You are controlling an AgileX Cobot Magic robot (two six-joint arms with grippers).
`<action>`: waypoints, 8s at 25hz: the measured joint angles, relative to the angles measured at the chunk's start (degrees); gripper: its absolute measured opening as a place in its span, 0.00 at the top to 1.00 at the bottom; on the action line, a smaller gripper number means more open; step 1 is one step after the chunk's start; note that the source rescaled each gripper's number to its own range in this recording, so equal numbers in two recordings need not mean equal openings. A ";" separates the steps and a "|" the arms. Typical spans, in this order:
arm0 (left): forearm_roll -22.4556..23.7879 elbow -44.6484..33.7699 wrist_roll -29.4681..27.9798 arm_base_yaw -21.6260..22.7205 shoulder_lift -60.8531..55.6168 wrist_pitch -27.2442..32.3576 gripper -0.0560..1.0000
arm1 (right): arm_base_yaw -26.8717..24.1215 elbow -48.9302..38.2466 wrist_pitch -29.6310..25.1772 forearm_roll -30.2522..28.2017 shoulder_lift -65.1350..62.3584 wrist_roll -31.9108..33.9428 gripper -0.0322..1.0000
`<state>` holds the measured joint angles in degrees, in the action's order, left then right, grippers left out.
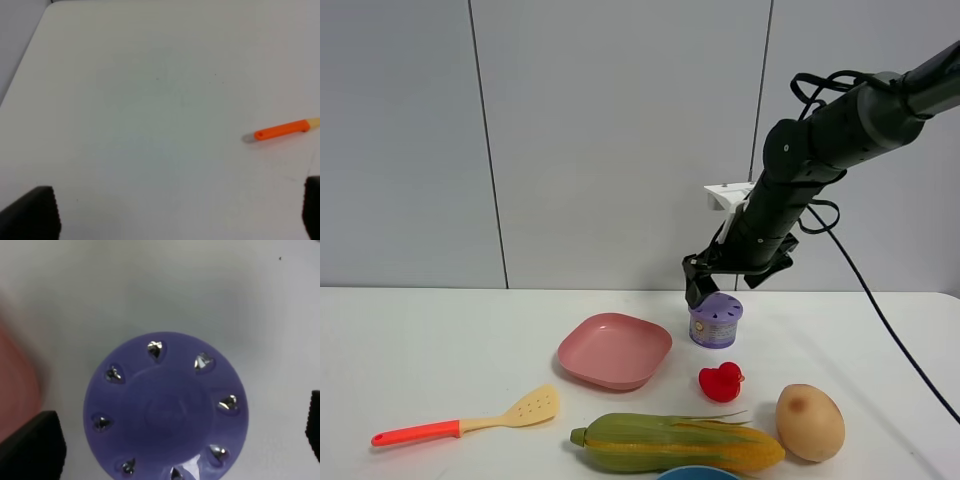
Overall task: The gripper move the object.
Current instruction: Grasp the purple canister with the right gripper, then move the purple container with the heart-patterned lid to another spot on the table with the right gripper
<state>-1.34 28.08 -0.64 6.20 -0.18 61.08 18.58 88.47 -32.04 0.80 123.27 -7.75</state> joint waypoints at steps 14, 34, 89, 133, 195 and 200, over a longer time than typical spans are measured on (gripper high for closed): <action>0.00 0.00 0.00 0.00 0.00 0.00 0.00 | 0.18 0.00 3.89 3.06 2.01 -1.59 0.00; 0.00 0.00 0.00 0.00 0.00 0.00 0.00 | 0.64 0.00 6.52 4.32 5.65 -2.45 0.00; 0.00 0.00 0.00 0.00 0.00 0.00 0.00 | 0.64 0.02 5.92 4.46 6.52 -2.58 0.97; 0.04 0.00 0.00 0.00 0.00 0.00 0.00 | 24.65 41.36 -5.01 5.54 21.26 -3.74 0.97; 0.04 0.00 0.00 0.00 0.00 0.00 0.00 | 25.04 41.42 -3.59 3.93 28.44 -8.80 0.73; 0.04 0.00 0.00 0.00 0.00 0.00 0.00 | 25.04 41.42 -3.85 3.19 28.25 -8.42 0.69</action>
<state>-1.29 28.08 -0.64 6.20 -0.18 61.08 43.62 129.90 -35.88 3.99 151.52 -16.17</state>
